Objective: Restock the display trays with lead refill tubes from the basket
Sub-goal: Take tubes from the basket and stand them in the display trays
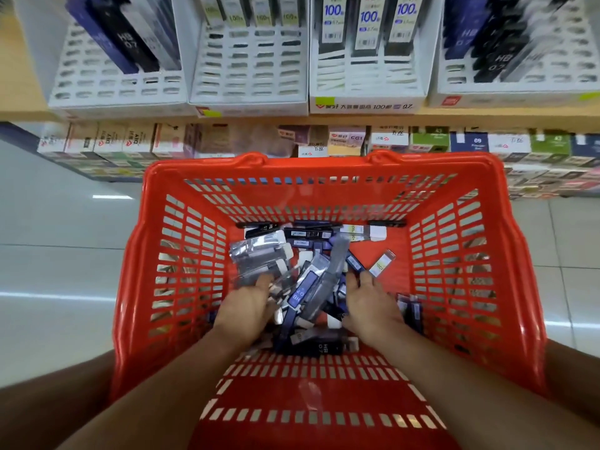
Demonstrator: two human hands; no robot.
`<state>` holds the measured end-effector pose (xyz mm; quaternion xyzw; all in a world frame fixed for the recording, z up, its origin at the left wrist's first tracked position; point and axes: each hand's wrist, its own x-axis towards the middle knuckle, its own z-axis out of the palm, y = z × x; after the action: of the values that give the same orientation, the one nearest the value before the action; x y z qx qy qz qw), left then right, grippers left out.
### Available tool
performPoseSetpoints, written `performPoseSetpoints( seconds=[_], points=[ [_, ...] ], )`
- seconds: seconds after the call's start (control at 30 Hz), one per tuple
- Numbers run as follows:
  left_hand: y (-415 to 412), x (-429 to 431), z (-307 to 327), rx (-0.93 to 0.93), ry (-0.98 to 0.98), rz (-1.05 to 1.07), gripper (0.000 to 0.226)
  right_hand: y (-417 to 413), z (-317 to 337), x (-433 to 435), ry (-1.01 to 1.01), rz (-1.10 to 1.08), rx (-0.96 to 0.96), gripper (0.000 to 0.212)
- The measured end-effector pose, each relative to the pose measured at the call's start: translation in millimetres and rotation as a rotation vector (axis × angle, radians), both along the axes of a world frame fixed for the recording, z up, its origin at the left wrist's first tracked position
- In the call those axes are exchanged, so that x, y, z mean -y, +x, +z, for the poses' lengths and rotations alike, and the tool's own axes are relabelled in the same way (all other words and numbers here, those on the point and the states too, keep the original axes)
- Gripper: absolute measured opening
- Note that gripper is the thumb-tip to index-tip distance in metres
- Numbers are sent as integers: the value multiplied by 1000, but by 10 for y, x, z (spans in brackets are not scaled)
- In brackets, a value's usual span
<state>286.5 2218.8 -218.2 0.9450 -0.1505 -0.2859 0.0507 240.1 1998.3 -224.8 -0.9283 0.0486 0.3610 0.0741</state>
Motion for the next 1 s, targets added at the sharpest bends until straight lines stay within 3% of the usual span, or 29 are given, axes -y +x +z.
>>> performPoseSetpoints(
  seconds=[0.13,0.33,0.47,0.57,0.63,0.73,0.87,1.0],
  points=[
    [109,31,38,-56,-217,291,34,11,-7,130,114,-44,57,51],
    [248,128,207,-68,-338,467,45,39,14,335,387,-511,49,12],
    [288,185,352,-113,-572,756,31,161,287,397,773,-1018,-91,12],
    [319,313,486,-343,-859,1033,22,288,542,262,972,-1179,-176,23],
    [360,446,593,-486,-972,1095,23,369,700,118,1126,-1235,-256,27],
    [423,620,789,-521,-1099,1098,25,444,916,-59,1310,-1230,-322,39],
    [522,678,1126,-372,-1148,933,19,531,1204,-59,1487,-1192,-350,45],
    [734,670,1461,-52,-858,585,13,647,1547,-50,1532,-1080,-264,33]
  ],
)
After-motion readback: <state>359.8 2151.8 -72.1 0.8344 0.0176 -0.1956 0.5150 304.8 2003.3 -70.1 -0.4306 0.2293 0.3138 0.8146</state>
